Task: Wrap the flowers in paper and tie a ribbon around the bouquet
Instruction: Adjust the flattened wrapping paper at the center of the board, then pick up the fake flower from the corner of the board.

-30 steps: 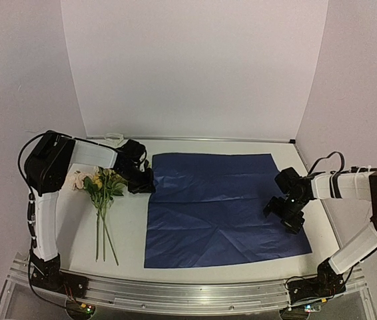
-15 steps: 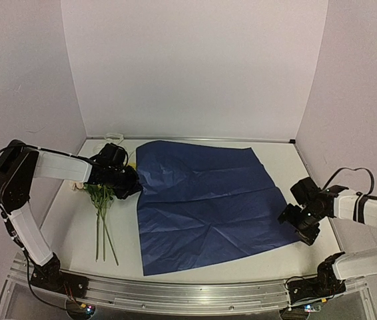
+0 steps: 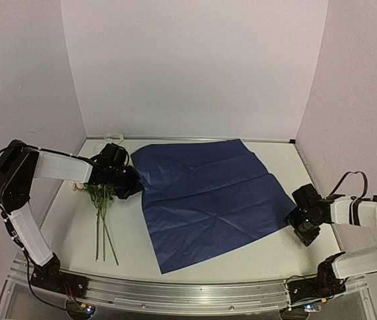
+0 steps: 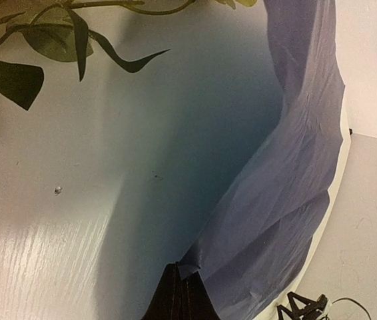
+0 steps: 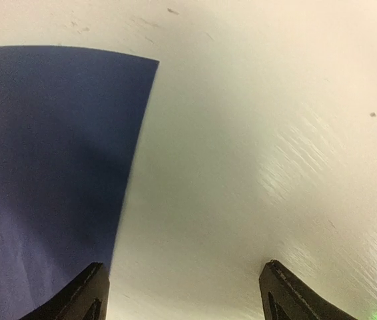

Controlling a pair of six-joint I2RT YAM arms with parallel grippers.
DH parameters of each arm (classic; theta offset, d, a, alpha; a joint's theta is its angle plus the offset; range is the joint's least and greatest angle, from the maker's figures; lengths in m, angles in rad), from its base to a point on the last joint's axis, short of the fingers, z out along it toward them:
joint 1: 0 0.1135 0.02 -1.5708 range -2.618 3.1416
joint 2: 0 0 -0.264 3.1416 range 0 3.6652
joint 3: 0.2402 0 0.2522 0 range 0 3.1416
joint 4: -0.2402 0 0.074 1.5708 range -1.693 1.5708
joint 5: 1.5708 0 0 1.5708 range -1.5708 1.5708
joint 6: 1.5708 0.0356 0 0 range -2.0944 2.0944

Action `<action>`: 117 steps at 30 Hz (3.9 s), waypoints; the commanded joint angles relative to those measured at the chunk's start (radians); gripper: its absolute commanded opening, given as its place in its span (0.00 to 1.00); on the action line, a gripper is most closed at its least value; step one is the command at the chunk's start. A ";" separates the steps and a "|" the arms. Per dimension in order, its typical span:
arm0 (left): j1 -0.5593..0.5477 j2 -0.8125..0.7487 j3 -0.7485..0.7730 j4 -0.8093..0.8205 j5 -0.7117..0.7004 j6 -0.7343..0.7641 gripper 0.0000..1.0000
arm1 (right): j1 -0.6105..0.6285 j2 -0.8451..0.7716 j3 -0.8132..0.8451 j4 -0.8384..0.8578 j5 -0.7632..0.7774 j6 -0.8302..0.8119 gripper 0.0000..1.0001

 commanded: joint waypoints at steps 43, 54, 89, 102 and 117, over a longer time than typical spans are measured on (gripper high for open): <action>-0.354 0.037 -0.217 0.203 -0.201 -0.570 0.00 | 0.089 0.437 0.597 -0.199 -0.275 -0.398 0.54; -0.324 0.015 -0.301 0.313 -0.204 -0.588 0.00 | 0.270 0.605 0.708 -0.224 -0.229 -0.365 0.47; -0.106 -0.580 -0.174 -0.546 -0.526 -0.037 0.99 | 0.293 0.450 0.841 -0.217 -0.285 -0.417 0.87; 0.091 -0.412 -0.187 -0.371 -0.396 0.342 0.98 | 0.293 0.385 0.797 -0.150 -0.315 -0.461 0.95; 0.101 -0.147 -0.170 -0.237 -0.357 0.367 0.67 | 0.293 0.414 0.726 -0.090 -0.341 -0.452 0.95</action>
